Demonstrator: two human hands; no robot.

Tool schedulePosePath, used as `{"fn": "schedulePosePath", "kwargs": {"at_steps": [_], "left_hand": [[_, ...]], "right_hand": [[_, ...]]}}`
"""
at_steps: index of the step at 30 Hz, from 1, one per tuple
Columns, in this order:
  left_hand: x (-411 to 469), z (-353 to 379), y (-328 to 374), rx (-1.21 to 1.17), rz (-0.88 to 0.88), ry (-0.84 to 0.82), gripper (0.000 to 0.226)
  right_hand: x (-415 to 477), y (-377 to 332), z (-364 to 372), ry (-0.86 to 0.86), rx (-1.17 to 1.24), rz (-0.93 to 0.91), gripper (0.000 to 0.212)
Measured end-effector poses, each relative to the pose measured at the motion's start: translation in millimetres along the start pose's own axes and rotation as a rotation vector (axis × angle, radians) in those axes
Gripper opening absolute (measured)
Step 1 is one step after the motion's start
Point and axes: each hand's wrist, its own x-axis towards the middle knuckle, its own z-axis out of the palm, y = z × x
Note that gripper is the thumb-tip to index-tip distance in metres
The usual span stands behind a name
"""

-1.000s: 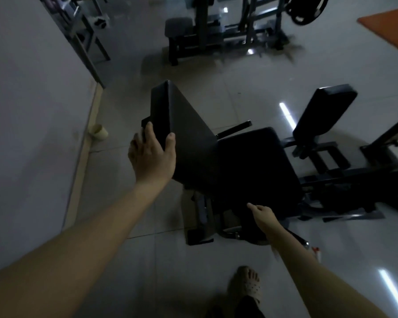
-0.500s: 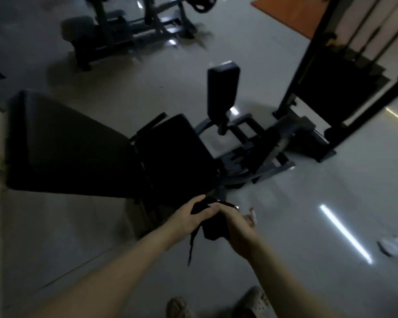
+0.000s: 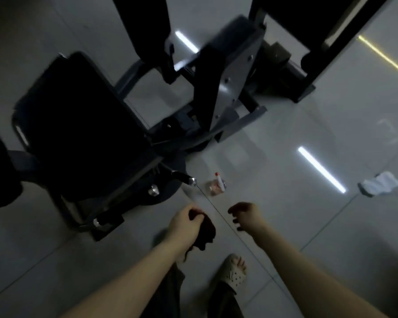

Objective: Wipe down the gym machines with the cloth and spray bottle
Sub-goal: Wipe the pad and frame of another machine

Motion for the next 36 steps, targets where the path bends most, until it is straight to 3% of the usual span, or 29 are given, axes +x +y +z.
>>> {"fn": "schedulePosePath", "kwargs": {"at_steps": [3,8,12,13,16,18,22,30,33,36], "left_hand": [[55.4,9.0,-16.5,0.23,0.072,0.003,0.009],[125.8,19.0,-33.2,0.289,0.112,-0.036,0.018],[150.6,31.1,-33.8,0.524,0.274,0.007,0.039],[156.1,34.1,-36.1,0.559,0.307,0.031,0.041],[159.5,44.5,-49.4,0.637,0.342,0.018,0.042],[153.3,50.6,-60.3,0.692,0.341,-0.012,0.038],[144.7,50.4,-55.1,0.721,0.331,-0.03,0.032],[95.0,61.9,45.6,0.886,0.408,-0.116,0.01],[55.0,79.3,88.3,1.005,0.483,-0.187,0.015],[4.0,99.6,135.2,1.0,0.547,-0.269,0.018]], "right_hand": [[73.0,15.0,4.1,0.012,-0.186,-0.008,0.042],[179.3,14.9,31.6,0.085,-0.253,-0.086,0.047],[251.9,22.7,65.1,0.036,-0.255,-0.016,0.084],[268.4,27.6,74.7,0.03,-0.252,-0.012,0.082],[300.0,42.1,92.4,0.129,-0.228,-0.026,0.043],[302.9,50.4,94.9,0.219,-0.222,-0.04,0.029],[263.7,61.1,76.2,0.291,-0.169,-0.058,0.031],[95.0,81.1,-10.3,0.412,-0.101,-0.072,0.032],[27.4,82.0,-45.9,0.483,-0.072,-0.052,0.022],[-46.4,80.0,-84.6,0.594,0.015,-0.044,0.027]]}}
